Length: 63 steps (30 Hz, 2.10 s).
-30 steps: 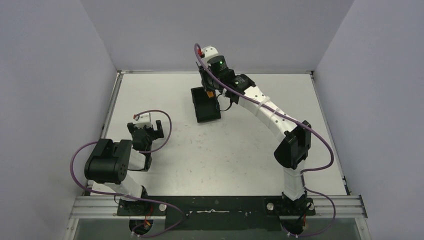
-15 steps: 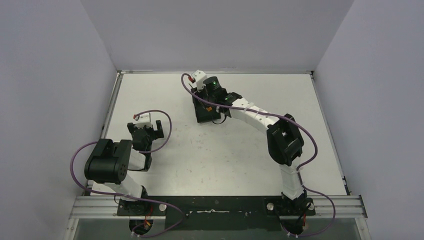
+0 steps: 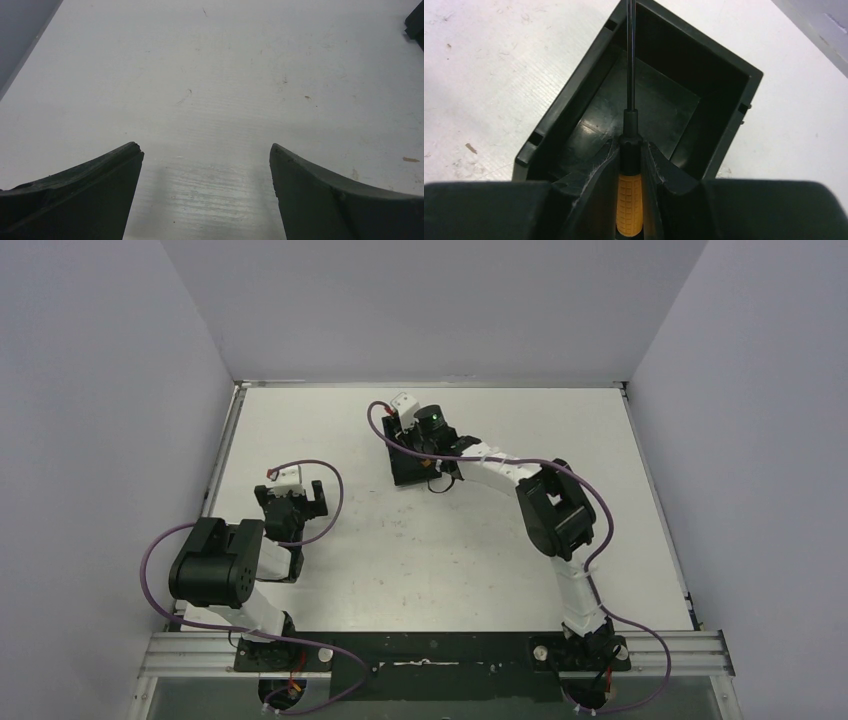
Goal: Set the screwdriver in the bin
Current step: Place the screwdriver in the bin, then reset both arms
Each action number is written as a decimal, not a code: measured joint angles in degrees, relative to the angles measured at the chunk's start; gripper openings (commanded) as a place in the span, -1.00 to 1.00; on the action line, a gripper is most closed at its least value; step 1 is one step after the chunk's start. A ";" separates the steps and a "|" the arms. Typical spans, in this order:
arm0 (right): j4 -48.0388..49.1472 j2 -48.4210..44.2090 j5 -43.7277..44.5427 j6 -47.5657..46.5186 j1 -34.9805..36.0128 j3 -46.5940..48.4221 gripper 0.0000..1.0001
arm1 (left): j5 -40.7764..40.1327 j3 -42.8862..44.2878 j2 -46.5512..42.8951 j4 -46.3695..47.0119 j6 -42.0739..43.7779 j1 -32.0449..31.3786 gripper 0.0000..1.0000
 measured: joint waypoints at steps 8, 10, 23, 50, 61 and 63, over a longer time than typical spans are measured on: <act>1.44 0.13 -0.02 -0.98 -0.81 -0.02 -0.56 | 0.00 0.00 -0.02 -0.02 -0.02 0.00 0.94; 1.53 0.13 -0.02 -1.01 -0.79 -0.02 -0.50 | 0.00 0.00 -0.02 0.00 0.00 0.00 0.94; 1.55 0.13 -0.02 -0.39 -0.79 0.04 -0.18 | 0.00 0.00 0.00 0.00 0.00 0.00 0.94; -7.10 -9.01 0.00 3.15 -0.68 11.37 1.00 | 0.00 0.00 0.00 0.00 -0.02 0.00 0.94; -10.32 -12.79 3.02 6.27 -1.11 16.13 1.00 | 0.00 0.00 -0.02 0.00 0.00 0.00 0.94; -10.95 -13.88 3.52 6.67 -1.53 16.13 1.00 | 0.00 0.02 0.00 0.00 0.00 0.00 0.94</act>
